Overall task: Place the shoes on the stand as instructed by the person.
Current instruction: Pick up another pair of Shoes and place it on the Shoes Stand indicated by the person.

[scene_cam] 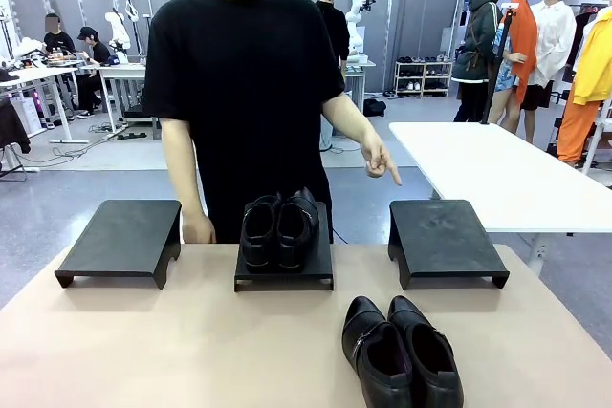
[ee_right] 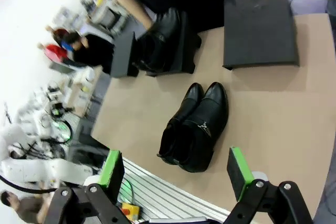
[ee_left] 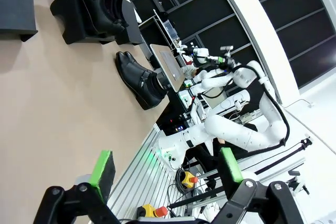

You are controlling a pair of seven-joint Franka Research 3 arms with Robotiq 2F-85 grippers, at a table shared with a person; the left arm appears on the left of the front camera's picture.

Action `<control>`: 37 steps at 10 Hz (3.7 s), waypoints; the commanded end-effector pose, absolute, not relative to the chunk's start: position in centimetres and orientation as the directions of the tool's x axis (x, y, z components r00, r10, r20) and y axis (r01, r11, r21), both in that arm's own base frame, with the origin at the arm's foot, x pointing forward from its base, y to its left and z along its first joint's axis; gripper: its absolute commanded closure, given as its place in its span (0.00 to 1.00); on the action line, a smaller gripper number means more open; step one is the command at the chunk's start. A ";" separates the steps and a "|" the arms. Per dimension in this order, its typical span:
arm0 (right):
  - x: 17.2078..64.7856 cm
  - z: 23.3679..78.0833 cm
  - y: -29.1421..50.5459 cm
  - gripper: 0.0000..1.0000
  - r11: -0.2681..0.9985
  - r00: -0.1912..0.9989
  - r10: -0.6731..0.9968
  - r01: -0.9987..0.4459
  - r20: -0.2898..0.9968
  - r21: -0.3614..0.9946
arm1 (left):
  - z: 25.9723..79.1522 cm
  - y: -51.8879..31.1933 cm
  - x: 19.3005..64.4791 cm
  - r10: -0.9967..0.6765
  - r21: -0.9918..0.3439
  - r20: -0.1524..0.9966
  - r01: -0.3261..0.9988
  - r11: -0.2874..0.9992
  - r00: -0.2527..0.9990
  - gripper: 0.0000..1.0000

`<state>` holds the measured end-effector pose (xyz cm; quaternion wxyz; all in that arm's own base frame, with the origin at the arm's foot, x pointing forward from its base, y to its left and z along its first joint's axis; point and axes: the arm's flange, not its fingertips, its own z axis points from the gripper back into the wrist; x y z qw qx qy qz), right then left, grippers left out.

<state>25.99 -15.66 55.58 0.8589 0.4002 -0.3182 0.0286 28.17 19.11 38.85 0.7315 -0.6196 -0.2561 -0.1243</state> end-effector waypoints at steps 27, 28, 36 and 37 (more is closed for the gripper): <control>37.1 34.7 21.1 0.00 0.998 0.998 0.057 -0.057 -0.004 -0.012 | 39.1 19.1 28.1 0.140 -0.840 0.534 0.505 0.199 0.834 0.00; 37.1 34.3 21.3 0.13 0.998 0.998 0.060 -0.060 -0.011 -0.026 | 39.1 19.1 28.1 0.140 -0.840 0.534 0.505 0.199 0.834 0.00; 36.9 34.4 21.3 1.00 0.997 0.997 0.069 -0.069 -0.018 -0.032 | 39.1 19.1 28.1 0.140 -0.840 0.534 0.505 0.199 0.834 0.00; 36.9 34.3 21.3 1.00 0.997 0.998 0.066 -0.066 -0.017 -0.030 | 39.1 19.1 28.1 0.140 -0.840 0.534 0.505 0.199 0.834 0.00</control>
